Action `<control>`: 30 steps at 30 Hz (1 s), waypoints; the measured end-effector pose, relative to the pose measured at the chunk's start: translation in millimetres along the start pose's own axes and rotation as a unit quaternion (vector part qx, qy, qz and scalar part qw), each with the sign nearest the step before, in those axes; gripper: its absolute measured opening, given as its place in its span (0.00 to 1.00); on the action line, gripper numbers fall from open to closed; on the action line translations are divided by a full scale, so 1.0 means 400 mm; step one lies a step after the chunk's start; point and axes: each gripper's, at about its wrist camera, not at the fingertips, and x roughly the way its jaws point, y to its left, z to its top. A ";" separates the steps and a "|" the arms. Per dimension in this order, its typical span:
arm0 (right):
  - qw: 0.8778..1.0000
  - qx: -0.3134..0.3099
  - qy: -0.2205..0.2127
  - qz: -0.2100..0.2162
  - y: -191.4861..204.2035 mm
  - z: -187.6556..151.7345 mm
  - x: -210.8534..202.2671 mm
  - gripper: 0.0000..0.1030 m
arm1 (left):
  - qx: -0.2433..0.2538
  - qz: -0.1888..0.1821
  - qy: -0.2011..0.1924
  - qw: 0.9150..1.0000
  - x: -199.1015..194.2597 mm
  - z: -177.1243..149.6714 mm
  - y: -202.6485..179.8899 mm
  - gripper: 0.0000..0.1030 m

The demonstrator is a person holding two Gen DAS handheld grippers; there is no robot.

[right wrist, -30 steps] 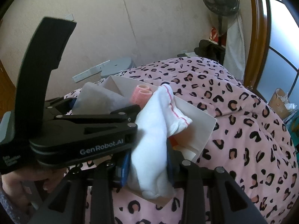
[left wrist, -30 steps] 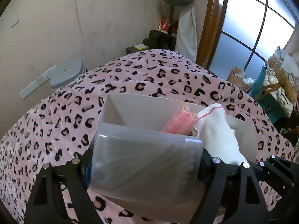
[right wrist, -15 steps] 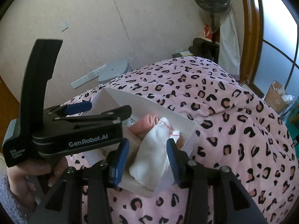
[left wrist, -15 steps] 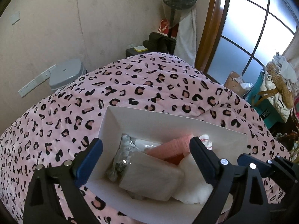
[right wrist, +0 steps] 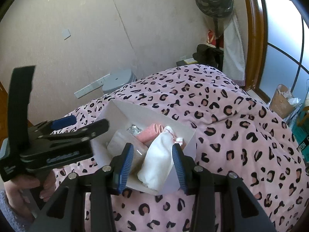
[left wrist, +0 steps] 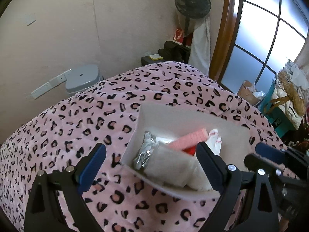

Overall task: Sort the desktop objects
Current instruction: 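Withdraw both tools up and away from the bag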

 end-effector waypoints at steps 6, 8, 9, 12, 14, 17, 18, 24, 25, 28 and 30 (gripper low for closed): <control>1.000 0.005 0.003 0.002 0.008 -0.024 -0.018 0.41 | -0.001 0.015 -0.001 1.000 -0.044 -0.060 0.018 0.92; 1.000 0.006 0.005 0.004 0.014 -0.034 -0.025 0.41 | -0.001 0.018 0.001 1.000 -0.056 -0.080 0.021 0.92; 1.000 0.006 0.005 0.004 0.016 -0.037 -0.028 0.41 | -0.002 0.020 0.002 1.000 -0.060 -0.088 0.020 0.92; 1.000 0.003 0.007 0.004 0.029 -0.048 -0.036 0.41 | -0.001 0.030 0.008 1.000 -0.071 -0.111 0.018 0.92; 1.000 0.000 0.009 0.002 0.038 -0.054 -0.043 0.41 | 0.001 0.033 0.011 0.999 -0.076 -0.121 0.013 0.92; 1.000 -0.002 0.012 -0.003 0.045 -0.062 -0.051 0.41 | -0.002 0.029 0.014 0.999 -0.085 -0.133 0.009 0.92; 1.000 -0.002 0.014 -0.006 0.047 -0.065 -0.052 0.41 | -0.002 0.028 0.015 0.999 -0.088 -0.136 0.008 0.92; 0.999 0.005 0.029 -0.018 0.040 -0.094 -0.054 0.41 | -0.002 0.028 0.017 0.999 -0.102 -0.150 0.001 0.92; 0.999 0.008 0.032 -0.018 0.038 -0.101 -0.053 0.41 | -0.001 0.028 0.017 0.999 -0.104 -0.152 -0.001 0.92; 0.999 0.014 0.037 -0.025 0.036 -0.118 -0.052 0.41 | 0.000 0.031 0.021 0.999 -0.106 -0.159 -0.004 0.92; 0.999 0.013 0.043 -0.029 0.039 -0.128 -0.049 0.41 | -0.001 0.029 0.023 0.999 -0.108 -0.164 -0.005 0.92</control>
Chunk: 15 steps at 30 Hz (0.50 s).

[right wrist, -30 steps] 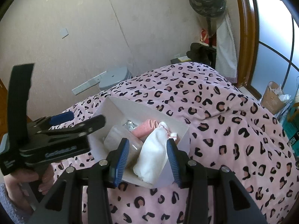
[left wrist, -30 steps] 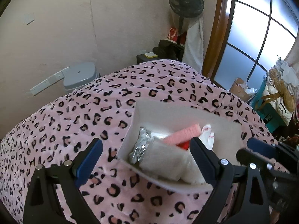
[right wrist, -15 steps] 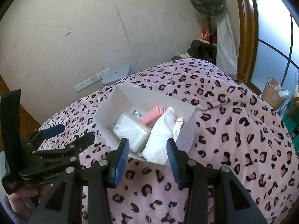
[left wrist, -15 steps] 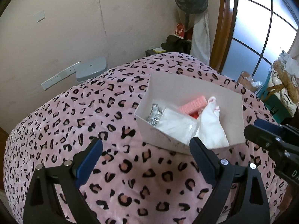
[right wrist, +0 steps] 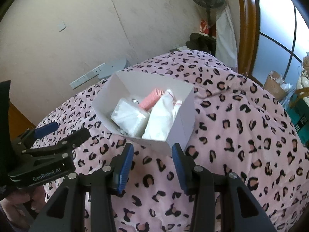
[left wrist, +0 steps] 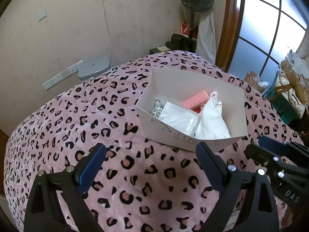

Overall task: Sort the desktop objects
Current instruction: 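Withdraw both tools up and away from the bag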

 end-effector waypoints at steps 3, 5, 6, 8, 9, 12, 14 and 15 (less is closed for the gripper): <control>1.000 -0.005 0.009 -0.006 0.005 -0.010 0.007 0.41 | -0.002 0.001 0.002 1.000 -0.002 -0.005 0.001 0.92; 1.000 -0.006 0.011 -0.009 0.009 -0.012 0.009 0.41 | -0.004 0.001 0.003 1.000 -0.003 -0.008 0.002 0.92; 1.000 -0.007 0.012 -0.010 0.011 -0.012 0.009 0.41 | -0.005 0.000 0.005 1.000 -0.002 -0.008 0.002 0.92; 1.000 -0.007 0.013 -0.013 0.014 -0.011 0.011 0.41 | -0.007 0.004 0.009 1.000 0.001 -0.010 0.004 0.92; 1.000 -0.007 0.013 -0.015 0.015 -0.010 0.013 0.41 | -0.009 0.006 0.011 1.000 0.003 -0.010 0.005 0.92; 1.000 -0.001 0.014 -0.021 0.015 -0.007 0.021 0.41 | -0.015 0.009 0.018 1.000 0.013 -0.011 0.007 0.92; 0.999 0.005 0.018 -0.026 0.014 -0.005 0.031 0.41 | -0.016 0.011 0.024 1.000 0.023 -0.012 0.006 0.92; 0.999 0.007 0.019 -0.026 0.013 -0.004 0.035 0.41 | -0.015 0.012 0.026 0.999 0.028 -0.012 0.005 0.92</control>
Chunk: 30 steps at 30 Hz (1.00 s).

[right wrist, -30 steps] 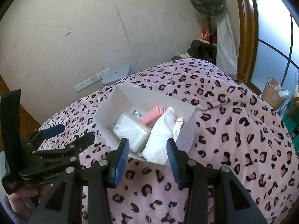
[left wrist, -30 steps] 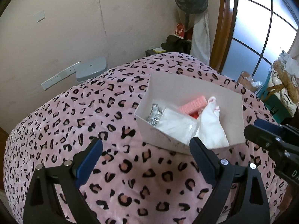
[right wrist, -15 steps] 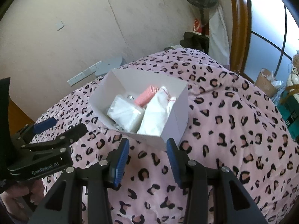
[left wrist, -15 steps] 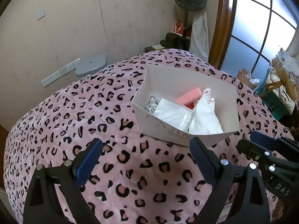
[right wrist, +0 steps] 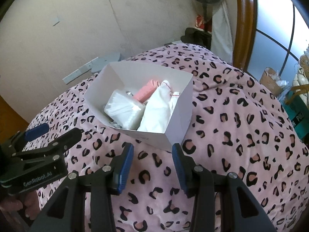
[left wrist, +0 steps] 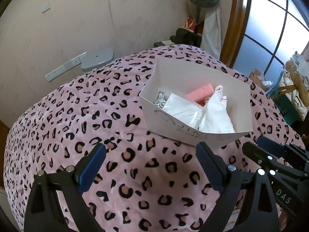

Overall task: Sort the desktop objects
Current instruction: 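Withdraw both tools up and away from the bag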

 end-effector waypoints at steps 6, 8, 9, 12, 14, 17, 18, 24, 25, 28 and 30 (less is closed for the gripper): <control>1.000 0.007 0.005 -0.007 0.004 0.011 0.027 0.41 | 0.008 -0.003 0.011 1.000 0.030 0.008 -0.012 0.92; 1.000 0.009 0.007 -0.010 0.003 0.015 0.035 0.41 | 0.011 -0.002 0.015 1.000 0.041 0.014 -0.016 0.92; 1.000 0.009 0.007 -0.011 0.002 0.018 0.038 0.41 | 0.012 -0.002 0.015 1.000 0.044 0.017 -0.018 0.92; 1.000 0.011 0.009 -0.015 -0.001 0.025 0.048 0.41 | 0.013 -0.002 0.017 1.000 0.056 0.027 -0.022 0.93; 1.000 0.011 0.010 -0.018 -0.004 0.029 0.053 0.41 | 0.015 -0.002 0.018 1.000 0.063 0.033 -0.026 0.93; 1.000 0.013 0.013 -0.019 -0.009 0.034 0.059 0.41 | 0.018 -0.003 0.022 1.000 0.073 0.040 -0.032 0.93; 1.000 0.013 0.014 -0.020 -0.010 0.035 0.060 0.41 | 0.018 -0.004 0.023 1.000 0.076 0.041 -0.034 0.93; 1.000 0.013 0.014 -0.024 -0.023 0.038 0.064 0.41 | 0.018 -0.001 0.027 0.999 0.084 0.043 -0.040 0.93; 1.000 0.013 0.013 -0.024 -0.029 0.037 0.064 0.41 | 0.018 0.000 0.027 0.999 0.084 0.044 -0.041 0.93; 1.000 0.013 0.013 -0.024 -0.030 0.038 0.063 0.41 | 0.018 0.000 0.027 0.999 0.083 0.045 -0.042 0.92; 1.000 0.013 0.014 -0.025 -0.027 0.038 0.063 0.41 | 0.018 -0.001 0.027 0.999 0.083 0.044 -0.043 0.93</control>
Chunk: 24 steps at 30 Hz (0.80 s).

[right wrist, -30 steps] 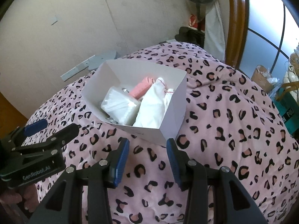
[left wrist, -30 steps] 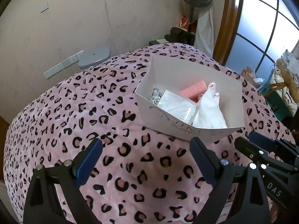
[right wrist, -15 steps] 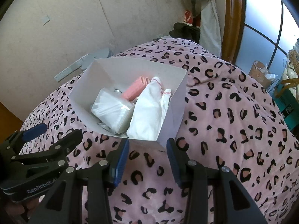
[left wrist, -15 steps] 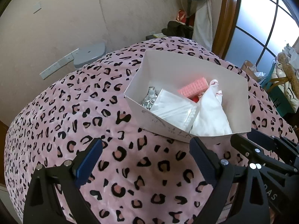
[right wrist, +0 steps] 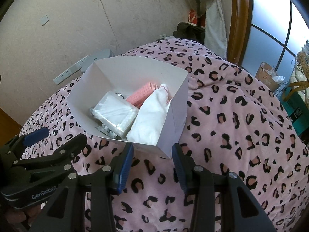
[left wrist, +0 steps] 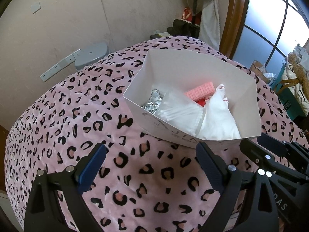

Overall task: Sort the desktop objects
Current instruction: 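Withdraw both tools up and away from the bag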

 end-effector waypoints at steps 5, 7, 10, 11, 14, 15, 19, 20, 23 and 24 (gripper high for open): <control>1.000 0.000 0.002 -0.003 0.002 0.000 0.000 0.41 | 0.001 -0.001 -0.001 1.000 -0.001 0.000 -0.001 0.93; 1.000 -0.001 0.002 -0.004 0.003 0.000 0.001 0.41 | 0.000 -0.002 -0.002 1.000 -0.001 0.000 0.000 0.93; 1.000 -0.003 0.001 -0.006 0.004 0.000 0.000 0.41 | -0.001 -0.002 -0.003 1.000 -0.002 0.000 0.001 0.92; 1.000 -0.004 0.001 -0.007 0.005 0.000 0.000 0.41 | 0.000 -0.002 -0.003 1.000 -0.003 -0.001 0.003 0.92; 1.000 -0.005 0.000 -0.008 0.008 0.001 -0.001 0.41 | 0.000 -0.003 -0.004 1.000 -0.004 0.000 0.006 0.92; 1.000 -0.005 0.000 -0.008 0.008 0.001 -0.001 0.41 | 0.001 -0.003 -0.005 1.000 -0.002 -0.001 0.005 0.93; 1.000 -0.006 0.000 -0.009 0.009 0.004 -0.001 0.41 | 0.002 -0.002 -0.008 1.000 -0.002 0.003 0.003 0.92; 1.000 -0.006 0.000 -0.009 0.009 0.005 -0.001 0.41 | 0.002 -0.002 -0.008 1.000 -0.002 0.005 0.003 0.92; 1.000 -0.007 -0.001 -0.010 0.009 0.002 -0.002 0.41 | 0.002 -0.003 -0.009 1.000 -0.002 0.010 0.002 0.92; 1.000 -0.007 -0.001 -0.011 0.009 0.003 -0.002 0.41 | 0.002 -0.003 -0.009 1.000 -0.002 0.011 0.003 0.92</control>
